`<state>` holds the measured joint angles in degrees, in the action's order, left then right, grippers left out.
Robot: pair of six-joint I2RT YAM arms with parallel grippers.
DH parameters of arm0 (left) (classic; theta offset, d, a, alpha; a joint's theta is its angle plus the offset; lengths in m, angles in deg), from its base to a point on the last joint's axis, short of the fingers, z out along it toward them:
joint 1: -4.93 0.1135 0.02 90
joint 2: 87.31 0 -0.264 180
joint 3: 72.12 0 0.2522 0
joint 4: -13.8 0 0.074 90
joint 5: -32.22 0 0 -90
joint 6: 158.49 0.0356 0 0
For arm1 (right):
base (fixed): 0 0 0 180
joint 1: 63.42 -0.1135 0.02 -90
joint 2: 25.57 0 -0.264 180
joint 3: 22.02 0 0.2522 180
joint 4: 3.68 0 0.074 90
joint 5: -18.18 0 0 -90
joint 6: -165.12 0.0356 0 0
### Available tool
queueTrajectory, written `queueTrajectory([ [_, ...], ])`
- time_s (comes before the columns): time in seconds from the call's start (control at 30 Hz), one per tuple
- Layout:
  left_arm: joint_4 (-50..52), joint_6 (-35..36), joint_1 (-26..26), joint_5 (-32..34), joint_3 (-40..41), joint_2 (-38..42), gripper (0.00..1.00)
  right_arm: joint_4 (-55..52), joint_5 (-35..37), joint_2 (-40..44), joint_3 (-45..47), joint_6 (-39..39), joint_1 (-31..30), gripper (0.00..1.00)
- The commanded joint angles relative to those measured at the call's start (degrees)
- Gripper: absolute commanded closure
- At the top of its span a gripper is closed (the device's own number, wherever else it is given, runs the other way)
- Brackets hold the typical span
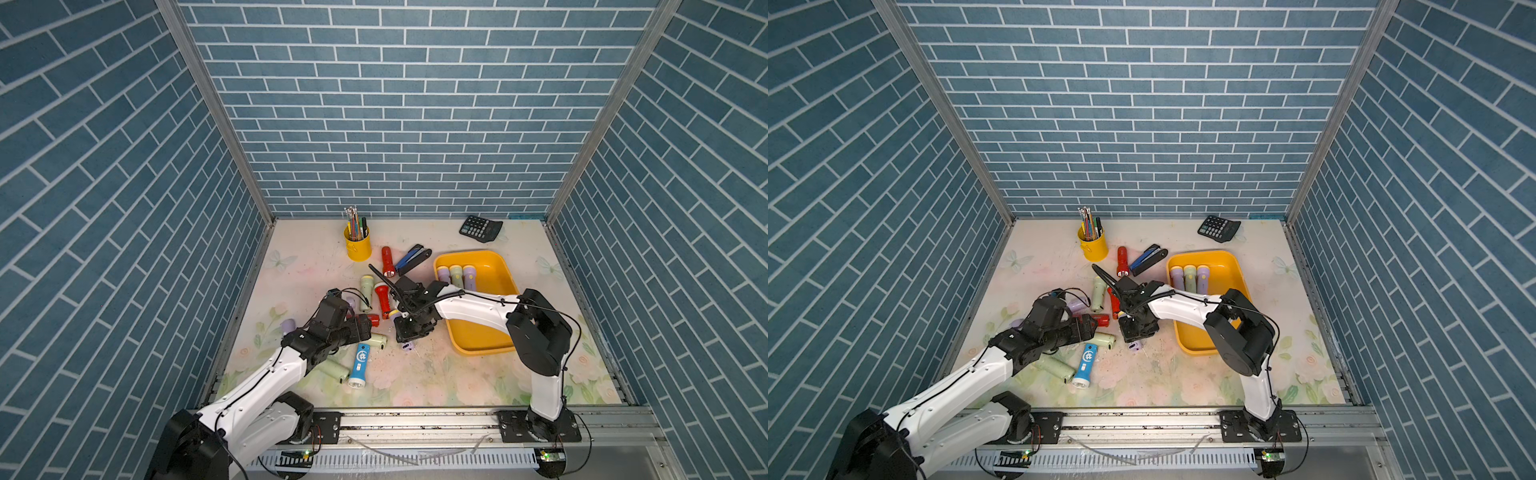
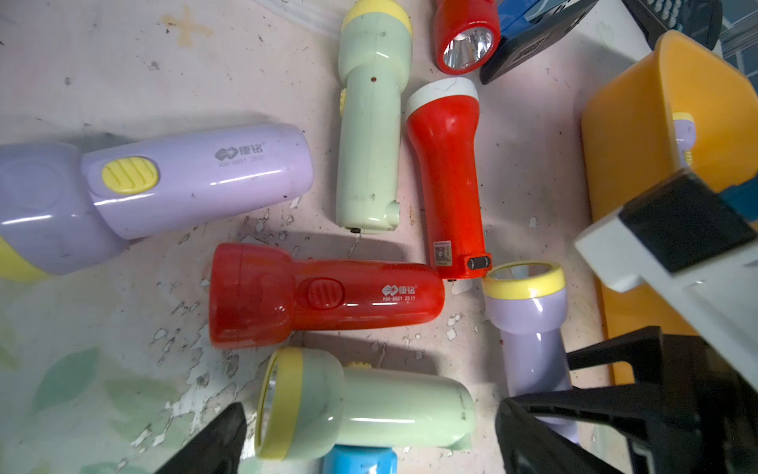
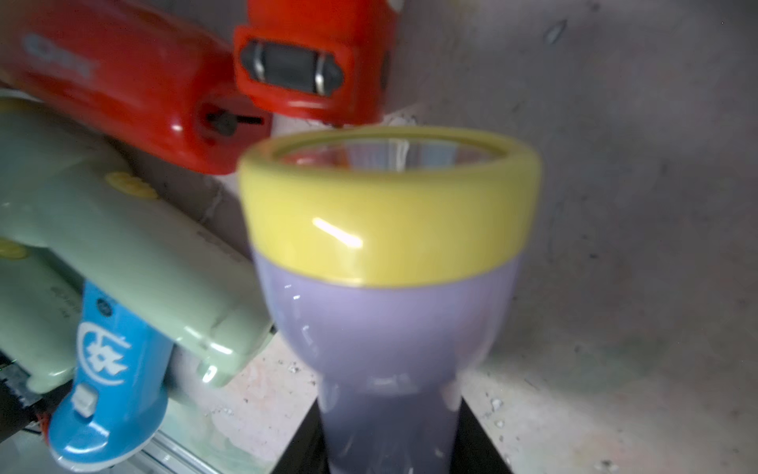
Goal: Put the flashlights into the storage boxes
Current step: Pick up the flashlight from the center of the board, then place the flashlight at the storage box.
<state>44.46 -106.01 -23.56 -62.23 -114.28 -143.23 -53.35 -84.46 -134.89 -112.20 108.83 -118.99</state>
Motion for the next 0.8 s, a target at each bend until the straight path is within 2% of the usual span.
queueTrajectory([
  [0.0, -2.6, 0.9, -0.8, -0.8, -0.2, -0.3, 0.05, 5.6, -0.4, 5.7, 4.0, 3.0, 1.7, 0.63],
  [0.3, -8.0, 1.4, -5.7, -0.1, -3.3, -6.3, 0.05, 12.3, -3.9, 12.4, 11.4, 3.5, 7.2, 0.63],
  [0.6, -12.7, 2.5, -11.3, -0.1, -9.9, -17.1, 0.06, 12.1, -7.8, 19.6, 15.1, 1.5, 15.1, 0.63],
  [0.77, -14.1, 3.5, -14.2, -0.3, -14.3, -22.4, 0.06, 8.1, -9.5, 22.7, 15.5, -2.7, 20.8, 0.63],
])
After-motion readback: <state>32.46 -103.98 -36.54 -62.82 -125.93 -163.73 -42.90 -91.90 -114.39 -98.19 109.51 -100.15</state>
